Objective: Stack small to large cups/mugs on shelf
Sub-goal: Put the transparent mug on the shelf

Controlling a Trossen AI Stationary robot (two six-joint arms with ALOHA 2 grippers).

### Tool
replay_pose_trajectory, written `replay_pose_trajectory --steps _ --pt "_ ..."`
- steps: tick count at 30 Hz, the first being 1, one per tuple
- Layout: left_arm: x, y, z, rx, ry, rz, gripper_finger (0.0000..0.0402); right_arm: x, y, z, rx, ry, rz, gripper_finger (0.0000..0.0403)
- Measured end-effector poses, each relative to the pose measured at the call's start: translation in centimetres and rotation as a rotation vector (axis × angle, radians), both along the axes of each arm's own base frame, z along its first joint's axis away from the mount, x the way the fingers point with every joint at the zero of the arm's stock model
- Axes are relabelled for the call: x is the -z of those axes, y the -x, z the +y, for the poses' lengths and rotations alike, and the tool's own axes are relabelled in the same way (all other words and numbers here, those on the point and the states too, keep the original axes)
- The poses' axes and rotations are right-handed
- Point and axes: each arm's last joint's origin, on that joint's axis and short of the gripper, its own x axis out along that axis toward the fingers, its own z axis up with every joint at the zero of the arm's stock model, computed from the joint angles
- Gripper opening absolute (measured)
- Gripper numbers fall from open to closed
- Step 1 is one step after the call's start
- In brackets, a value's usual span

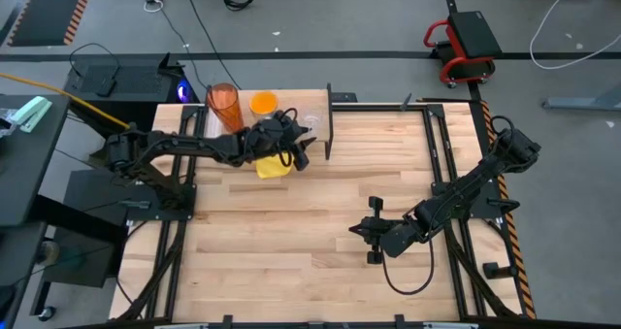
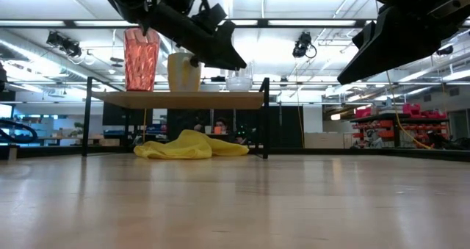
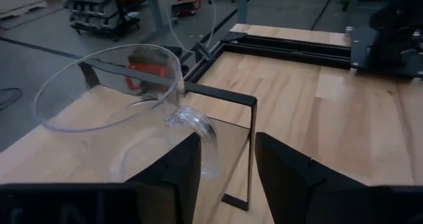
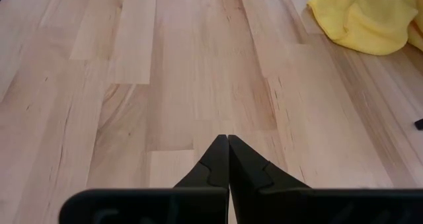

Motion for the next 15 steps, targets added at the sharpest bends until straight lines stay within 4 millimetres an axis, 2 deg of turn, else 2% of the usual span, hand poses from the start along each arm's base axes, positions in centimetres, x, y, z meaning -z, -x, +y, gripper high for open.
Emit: replay_pose_trajectory --steps 8,15 --pt "-0.1 -0.1 -1.0 -0.134 -0.038 -0.001 0.0155 0.0 0.0 0.0 0.0 0.0 0.0 0.0005" --pt "-0.1 -0.3 -1.9 -0.134 -0.043 -0.003 0.015 0.0 0.0 0.0 0.0 0.0 0.0 0.0005"
